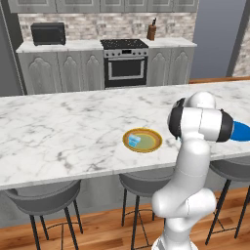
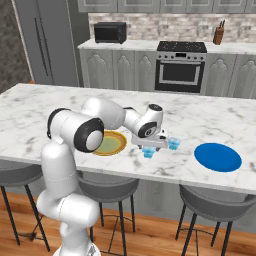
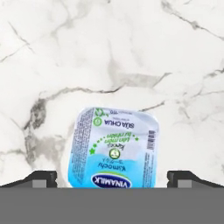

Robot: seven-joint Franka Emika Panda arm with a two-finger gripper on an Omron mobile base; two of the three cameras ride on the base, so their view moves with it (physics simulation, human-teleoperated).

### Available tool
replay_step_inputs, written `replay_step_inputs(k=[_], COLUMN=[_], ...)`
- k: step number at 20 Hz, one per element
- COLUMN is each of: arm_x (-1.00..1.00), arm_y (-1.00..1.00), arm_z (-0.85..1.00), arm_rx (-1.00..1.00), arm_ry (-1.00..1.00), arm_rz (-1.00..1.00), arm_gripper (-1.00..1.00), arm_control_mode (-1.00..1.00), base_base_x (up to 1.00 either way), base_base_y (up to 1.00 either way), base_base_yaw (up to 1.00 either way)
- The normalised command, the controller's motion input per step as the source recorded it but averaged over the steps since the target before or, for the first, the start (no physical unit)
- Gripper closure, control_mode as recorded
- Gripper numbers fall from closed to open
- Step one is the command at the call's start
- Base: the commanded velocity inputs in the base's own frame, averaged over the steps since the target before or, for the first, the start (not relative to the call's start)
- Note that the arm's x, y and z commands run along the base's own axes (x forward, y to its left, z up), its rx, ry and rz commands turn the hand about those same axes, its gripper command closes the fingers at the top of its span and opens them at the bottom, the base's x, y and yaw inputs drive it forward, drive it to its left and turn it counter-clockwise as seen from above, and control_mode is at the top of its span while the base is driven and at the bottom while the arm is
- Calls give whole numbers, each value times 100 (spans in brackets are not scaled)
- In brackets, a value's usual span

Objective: Place two yogurt containers on each plate.

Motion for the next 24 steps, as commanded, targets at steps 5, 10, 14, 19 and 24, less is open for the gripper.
replay_step_inputs(k=[5,10,14,19,24], arm_x=[4,3,1,6,7], arm_y=[2,8,9,0,-5], arm_z=[-5,-1,0,-3,0], arm_rx=[-5,-1,0,0,0], arm_ry=[0,0,0,0,0], arm_rz=[0,0,0,0,0], arm_gripper=[-100,-100,-100,-100,-100], arm_control_mode=[-100,-100,-100,-100,-100], base_base_x=[0,0,0,0,0], base_base_y=[0,0,0,0,0], base_base_yaw=[0,0,0,0,0])
